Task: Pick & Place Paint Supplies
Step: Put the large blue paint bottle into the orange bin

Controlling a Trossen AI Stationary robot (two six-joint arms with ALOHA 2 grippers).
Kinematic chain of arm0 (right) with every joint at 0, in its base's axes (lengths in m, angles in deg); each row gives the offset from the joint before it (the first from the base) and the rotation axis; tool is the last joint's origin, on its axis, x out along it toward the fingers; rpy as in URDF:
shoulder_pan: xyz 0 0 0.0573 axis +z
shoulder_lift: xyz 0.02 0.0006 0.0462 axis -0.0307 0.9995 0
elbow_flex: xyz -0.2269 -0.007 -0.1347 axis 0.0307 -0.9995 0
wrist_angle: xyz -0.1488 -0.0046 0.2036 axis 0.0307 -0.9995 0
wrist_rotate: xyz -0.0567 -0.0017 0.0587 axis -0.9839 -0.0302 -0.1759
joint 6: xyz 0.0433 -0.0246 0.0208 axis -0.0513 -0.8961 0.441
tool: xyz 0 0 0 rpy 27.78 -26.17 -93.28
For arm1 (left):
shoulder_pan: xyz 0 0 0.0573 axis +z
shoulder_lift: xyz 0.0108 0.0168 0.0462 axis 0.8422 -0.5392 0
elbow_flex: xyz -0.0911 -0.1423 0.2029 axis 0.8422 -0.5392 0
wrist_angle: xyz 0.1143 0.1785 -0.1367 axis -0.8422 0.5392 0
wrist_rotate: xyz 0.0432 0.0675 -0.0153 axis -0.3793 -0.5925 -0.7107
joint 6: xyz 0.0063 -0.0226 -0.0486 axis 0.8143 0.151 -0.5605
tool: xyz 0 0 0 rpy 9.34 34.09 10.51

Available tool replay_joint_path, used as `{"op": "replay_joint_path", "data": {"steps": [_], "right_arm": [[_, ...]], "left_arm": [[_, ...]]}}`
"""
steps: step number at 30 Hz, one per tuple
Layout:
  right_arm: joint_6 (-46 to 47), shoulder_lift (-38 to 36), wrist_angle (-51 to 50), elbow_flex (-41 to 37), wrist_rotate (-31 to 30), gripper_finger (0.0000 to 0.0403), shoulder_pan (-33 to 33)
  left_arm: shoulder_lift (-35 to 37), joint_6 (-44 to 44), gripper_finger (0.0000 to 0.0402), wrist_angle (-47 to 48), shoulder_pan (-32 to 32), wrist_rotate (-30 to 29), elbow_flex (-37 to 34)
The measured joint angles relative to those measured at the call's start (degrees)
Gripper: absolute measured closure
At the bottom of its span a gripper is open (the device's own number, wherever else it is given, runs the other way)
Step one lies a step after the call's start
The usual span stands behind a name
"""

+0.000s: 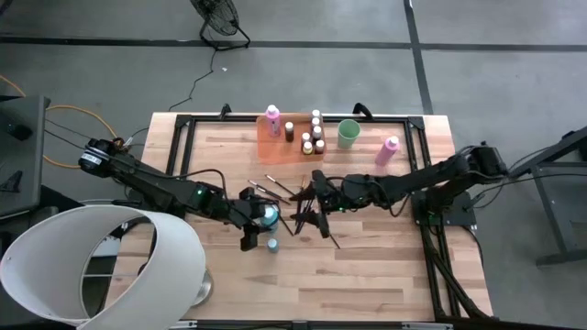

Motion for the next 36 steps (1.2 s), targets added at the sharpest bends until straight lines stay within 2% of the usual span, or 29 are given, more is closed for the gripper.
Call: {"op": "replay_joint_path", "data": {"steps": [9, 22, 36], "right_arm": [[-4.30, 8.89, -0.22, 8.90, -0.57, 0.0156, 0.00], [-4.30, 11.24, 0.15, 9.09, -2.25, 0.0156, 0.00], [-3.73, 13.56, 5.75, 9.12, -4.21, 0.0156, 0.37]], "left_arm": [[0.00, -1.59, 0.0224, 0.68, 0.00, -0.15, 0.00], [0.00, -2.03, 0.0224, 1.02, 0.00, -0.26, 0.00], [0.00, -2.21, 0.0224, 0.98, 0.00, -0.26, 0.00]]}}
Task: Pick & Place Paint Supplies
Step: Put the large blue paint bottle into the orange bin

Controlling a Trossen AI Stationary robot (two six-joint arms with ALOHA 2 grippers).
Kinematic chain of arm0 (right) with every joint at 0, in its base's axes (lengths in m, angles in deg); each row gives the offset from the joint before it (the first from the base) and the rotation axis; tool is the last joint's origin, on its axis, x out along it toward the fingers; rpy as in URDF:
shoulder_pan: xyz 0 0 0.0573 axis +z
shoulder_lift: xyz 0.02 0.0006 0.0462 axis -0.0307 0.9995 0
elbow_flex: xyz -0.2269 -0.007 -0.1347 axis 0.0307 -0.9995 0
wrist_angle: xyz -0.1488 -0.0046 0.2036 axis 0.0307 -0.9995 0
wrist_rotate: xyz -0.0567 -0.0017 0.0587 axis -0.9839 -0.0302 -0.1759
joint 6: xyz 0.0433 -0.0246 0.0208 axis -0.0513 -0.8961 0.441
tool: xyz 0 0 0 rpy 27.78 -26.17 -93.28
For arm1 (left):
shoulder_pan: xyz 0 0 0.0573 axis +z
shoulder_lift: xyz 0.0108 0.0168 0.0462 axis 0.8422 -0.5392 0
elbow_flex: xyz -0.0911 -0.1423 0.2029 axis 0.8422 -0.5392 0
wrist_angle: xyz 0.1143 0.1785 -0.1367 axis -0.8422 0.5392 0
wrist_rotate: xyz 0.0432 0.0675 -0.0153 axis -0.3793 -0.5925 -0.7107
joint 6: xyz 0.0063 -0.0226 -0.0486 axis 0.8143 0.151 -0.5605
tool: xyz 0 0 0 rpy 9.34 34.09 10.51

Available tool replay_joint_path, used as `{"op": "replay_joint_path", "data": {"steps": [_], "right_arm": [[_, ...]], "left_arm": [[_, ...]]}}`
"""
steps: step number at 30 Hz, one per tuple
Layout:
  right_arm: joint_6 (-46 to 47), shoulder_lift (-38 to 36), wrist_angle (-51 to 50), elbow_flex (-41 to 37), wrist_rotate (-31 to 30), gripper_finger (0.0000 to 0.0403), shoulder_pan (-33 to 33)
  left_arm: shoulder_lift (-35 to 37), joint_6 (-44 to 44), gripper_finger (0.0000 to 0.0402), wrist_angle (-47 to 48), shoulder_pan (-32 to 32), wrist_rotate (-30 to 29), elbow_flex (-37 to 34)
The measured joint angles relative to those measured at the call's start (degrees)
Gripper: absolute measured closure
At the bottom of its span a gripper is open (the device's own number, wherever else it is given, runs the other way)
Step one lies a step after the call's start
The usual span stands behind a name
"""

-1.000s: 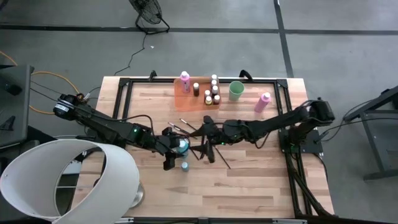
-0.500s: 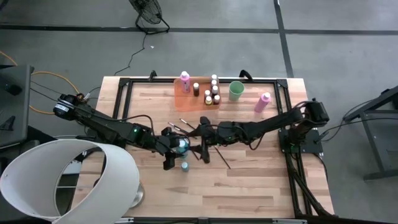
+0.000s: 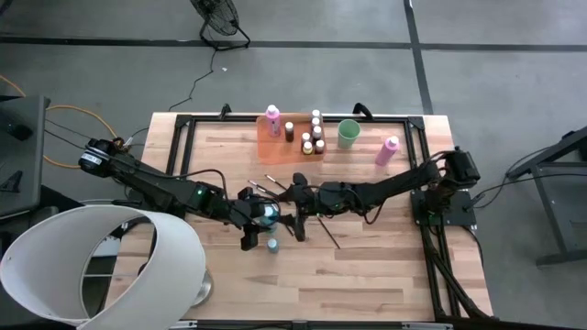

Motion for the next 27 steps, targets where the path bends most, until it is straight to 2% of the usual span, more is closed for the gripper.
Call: {"op": "replay_joint_path", "data": {"steps": [15, 27], "right_arm": [[1.81, 2.46, 2.65, 0.58, -0.01, 0.0163, 0.00], [0.69, 2.46, 3.80, 0.58, 1.79, 0.0252, 0.02]], "left_arm": [[0.02, 0.55, 0.0224, -0.22, 0.00, 0.02, 0.02], [0.02, 0.38, 0.0224, -1.14, 0.00, 0.35, 0.02]]}}
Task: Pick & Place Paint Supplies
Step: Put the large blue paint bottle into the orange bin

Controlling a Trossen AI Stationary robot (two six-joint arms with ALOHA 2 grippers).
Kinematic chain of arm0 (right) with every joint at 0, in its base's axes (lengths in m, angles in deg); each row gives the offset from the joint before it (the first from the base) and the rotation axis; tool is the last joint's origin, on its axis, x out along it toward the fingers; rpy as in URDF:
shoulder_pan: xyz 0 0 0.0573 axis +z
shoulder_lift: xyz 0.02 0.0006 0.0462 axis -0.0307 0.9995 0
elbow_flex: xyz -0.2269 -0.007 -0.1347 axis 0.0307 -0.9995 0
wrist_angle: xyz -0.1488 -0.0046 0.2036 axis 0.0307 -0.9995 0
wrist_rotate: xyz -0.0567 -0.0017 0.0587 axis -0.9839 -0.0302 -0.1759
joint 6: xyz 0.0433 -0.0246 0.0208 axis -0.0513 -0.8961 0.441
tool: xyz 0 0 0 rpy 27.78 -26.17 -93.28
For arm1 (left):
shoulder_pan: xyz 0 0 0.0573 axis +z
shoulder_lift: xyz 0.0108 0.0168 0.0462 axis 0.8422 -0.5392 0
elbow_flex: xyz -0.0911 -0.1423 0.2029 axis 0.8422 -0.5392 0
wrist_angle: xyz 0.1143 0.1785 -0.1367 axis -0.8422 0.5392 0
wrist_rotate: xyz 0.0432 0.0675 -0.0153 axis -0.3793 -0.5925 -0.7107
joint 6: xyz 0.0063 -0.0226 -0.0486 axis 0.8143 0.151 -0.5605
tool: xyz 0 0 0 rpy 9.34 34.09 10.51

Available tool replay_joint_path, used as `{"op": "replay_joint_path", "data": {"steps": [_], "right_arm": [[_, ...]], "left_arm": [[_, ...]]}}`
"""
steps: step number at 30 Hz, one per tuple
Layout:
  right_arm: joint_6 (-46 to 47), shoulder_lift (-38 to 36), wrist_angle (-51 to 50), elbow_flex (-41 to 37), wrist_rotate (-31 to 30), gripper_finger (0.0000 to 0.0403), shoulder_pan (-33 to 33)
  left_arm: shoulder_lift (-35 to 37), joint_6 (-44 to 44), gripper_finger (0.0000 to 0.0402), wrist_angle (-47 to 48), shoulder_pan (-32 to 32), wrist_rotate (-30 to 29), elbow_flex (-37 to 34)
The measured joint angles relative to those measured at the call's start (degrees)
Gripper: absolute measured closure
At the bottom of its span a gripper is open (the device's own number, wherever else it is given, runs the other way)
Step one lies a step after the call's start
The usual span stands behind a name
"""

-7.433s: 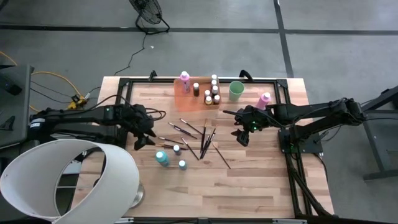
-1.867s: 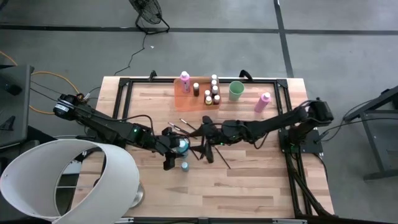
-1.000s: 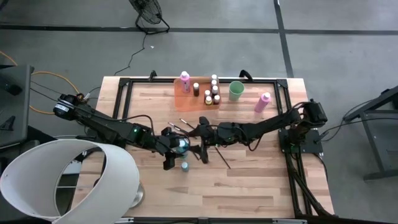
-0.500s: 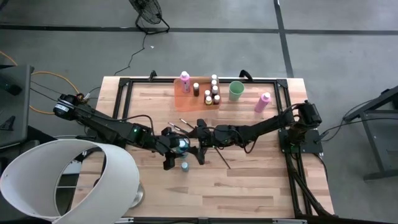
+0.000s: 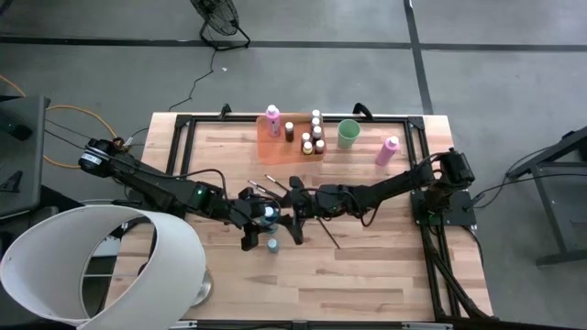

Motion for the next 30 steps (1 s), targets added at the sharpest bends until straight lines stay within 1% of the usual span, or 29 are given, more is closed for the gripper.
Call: {"op": "replay_joint_path", "data": {"steps": [7, 13, 23, 30], "right_arm": [[-0.22, 0.00, 1.32, -0.01, 0.23, 0.0281, -0.01], [-0.09, 0.00, 0.63, -0.01, 0.30, 0.0289, -0.02], [1.28, -0.53, -0.89, 0.00, -0.12, 0.0290, -0.05], [0.01, -4.08, -6.28, -0.02, -1.22, 0.0291, -0.41]], "left_arm": [[0.02, -0.55, 0.0224, -0.51, 0.00, 0.00, 0.00], [0.02, -0.45, 0.0221, -0.46, 0.00, 0.00, 0.00], [0.14, -0.30, 0.0171, -0.38, 0.00, -0.17, 0.00], [2.82, -0.58, 0.0164, -0.39, 0.00, -0.81, 0.09]]}}
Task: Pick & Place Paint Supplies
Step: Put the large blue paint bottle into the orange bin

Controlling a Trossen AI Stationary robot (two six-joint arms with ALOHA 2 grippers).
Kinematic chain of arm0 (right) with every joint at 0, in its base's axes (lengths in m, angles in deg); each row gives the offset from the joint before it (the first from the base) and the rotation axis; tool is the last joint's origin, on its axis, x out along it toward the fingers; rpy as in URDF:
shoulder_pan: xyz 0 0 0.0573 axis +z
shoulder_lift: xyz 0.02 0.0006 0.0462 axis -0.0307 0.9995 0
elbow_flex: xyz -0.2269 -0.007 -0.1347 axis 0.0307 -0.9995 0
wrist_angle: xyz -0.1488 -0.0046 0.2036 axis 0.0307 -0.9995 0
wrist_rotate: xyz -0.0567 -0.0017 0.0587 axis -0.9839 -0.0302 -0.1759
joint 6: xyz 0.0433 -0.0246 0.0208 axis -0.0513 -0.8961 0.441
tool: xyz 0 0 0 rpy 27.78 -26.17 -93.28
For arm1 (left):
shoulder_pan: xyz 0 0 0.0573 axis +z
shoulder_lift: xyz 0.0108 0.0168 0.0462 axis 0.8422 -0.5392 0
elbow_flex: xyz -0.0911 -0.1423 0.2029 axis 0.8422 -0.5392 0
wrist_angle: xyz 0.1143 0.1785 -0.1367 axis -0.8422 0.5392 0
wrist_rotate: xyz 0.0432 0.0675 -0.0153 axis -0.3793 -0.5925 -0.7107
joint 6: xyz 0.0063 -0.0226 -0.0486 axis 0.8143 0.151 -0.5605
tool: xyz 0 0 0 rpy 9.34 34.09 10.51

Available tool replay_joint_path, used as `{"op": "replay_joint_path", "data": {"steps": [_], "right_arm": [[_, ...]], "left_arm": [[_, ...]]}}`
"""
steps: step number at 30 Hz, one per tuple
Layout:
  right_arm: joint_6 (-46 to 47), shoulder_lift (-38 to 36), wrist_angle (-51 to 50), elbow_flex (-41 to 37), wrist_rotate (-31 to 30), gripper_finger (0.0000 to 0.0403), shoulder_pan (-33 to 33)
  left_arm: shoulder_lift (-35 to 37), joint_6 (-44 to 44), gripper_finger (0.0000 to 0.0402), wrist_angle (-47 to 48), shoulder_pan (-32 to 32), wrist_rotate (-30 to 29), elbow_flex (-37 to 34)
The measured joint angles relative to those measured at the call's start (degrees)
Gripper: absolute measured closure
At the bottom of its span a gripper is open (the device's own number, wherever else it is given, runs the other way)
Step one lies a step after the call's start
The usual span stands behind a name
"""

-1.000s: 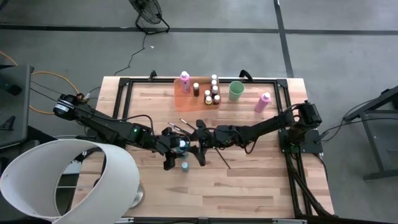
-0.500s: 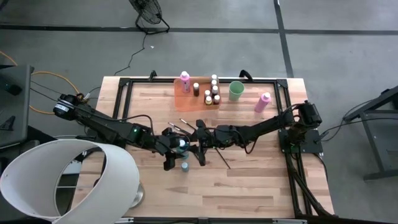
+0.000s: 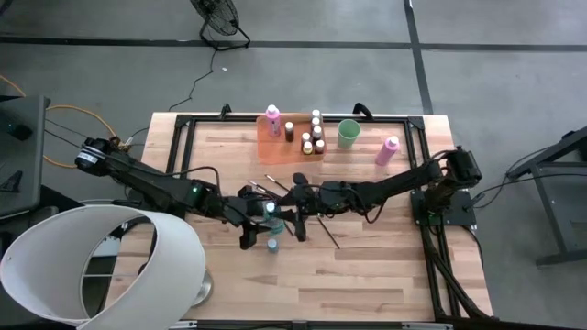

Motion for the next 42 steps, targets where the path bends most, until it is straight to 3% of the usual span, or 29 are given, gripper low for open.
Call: {"op": "replay_joint_path", "data": {"steps": [10, 24, 28, 34, 42], "right_arm": [[-2.78, -8.42, -7.20, 0.00, -3.43, 0.0291, -2.12], [-9.58, -13.93, -10.31, 0.00, -2.44, 0.0291, -14.22], [-13.05, -13.43, -10.34, 0.00, 0.25, 0.0290, -18.84], [-15.99, -12.91, -10.02, 0.01, -0.40, 0.0289, -26.68], [-15.97, -7.27, -4.29, 0.01, -0.25, 0.0289, -34.43]], "left_arm": [[5.29, -0.81, 0.0163, -0.02, 0.00, -5.90, -0.02], [9.26, -3.56, 0.0163, -0.82, 1.04, -23.92, -0.08], [9.48, -3.42, 0.0163, -1.27, 3.67, -24.30, -0.07], [9.42, -3.34, 0.0163, -1.46, 7.84, -21.64, -0.09], [9.42, 4.22, 0.0163, -1.31, 13.05, -20.91, -0.09]]}}
